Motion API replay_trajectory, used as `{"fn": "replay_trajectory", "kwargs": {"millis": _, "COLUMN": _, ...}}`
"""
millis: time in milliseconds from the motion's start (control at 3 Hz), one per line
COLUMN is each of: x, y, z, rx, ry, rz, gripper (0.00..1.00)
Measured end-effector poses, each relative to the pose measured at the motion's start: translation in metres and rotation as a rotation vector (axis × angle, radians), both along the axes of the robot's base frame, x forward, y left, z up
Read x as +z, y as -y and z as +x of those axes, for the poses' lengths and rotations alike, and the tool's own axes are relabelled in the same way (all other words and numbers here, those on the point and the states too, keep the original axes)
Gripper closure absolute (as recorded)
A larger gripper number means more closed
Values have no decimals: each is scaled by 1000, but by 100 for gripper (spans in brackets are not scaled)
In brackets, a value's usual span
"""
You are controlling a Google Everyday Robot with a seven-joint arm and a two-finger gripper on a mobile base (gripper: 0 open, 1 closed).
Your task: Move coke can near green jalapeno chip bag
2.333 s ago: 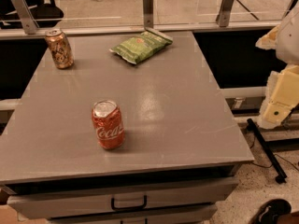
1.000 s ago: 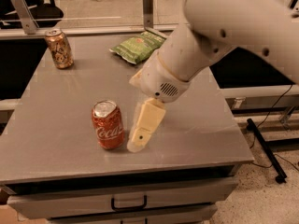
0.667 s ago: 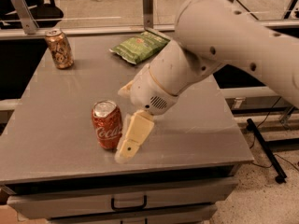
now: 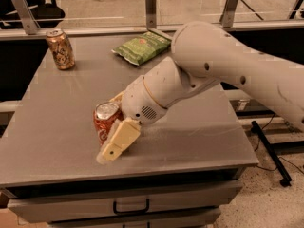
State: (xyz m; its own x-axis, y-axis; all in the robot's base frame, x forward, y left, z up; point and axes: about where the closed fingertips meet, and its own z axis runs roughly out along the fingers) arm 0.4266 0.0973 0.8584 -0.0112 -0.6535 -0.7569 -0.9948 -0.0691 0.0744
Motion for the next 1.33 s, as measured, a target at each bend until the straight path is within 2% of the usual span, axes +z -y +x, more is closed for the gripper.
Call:
{"fn": "replay_trajectory", "kwargs": {"millis": 333, "x": 3, "y": -10, "z": 8, "rx": -22, "ry": -23, "rz": 55, "gripper": 41}}
{"fn": "replay_trajectory", "kwargs": {"millis": 667, "x": 19, "y": -12, "z": 23, "rx": -62, "ry": -36, "rz": 121, "gripper": 64}}
{"fn": "replay_trajectory", "kwargs": {"millis": 1000, "x": 47, "y": -1, "z": 47, "rx": -111, "ry": 0, "rz": 176, "gripper": 87}}
{"fn": "replay_trajectory", "kwargs": {"millis": 1333, "x": 89, "y": 28, "z": 78, "rx": -176, "ry": 91, "rz": 181, "gripper": 100}}
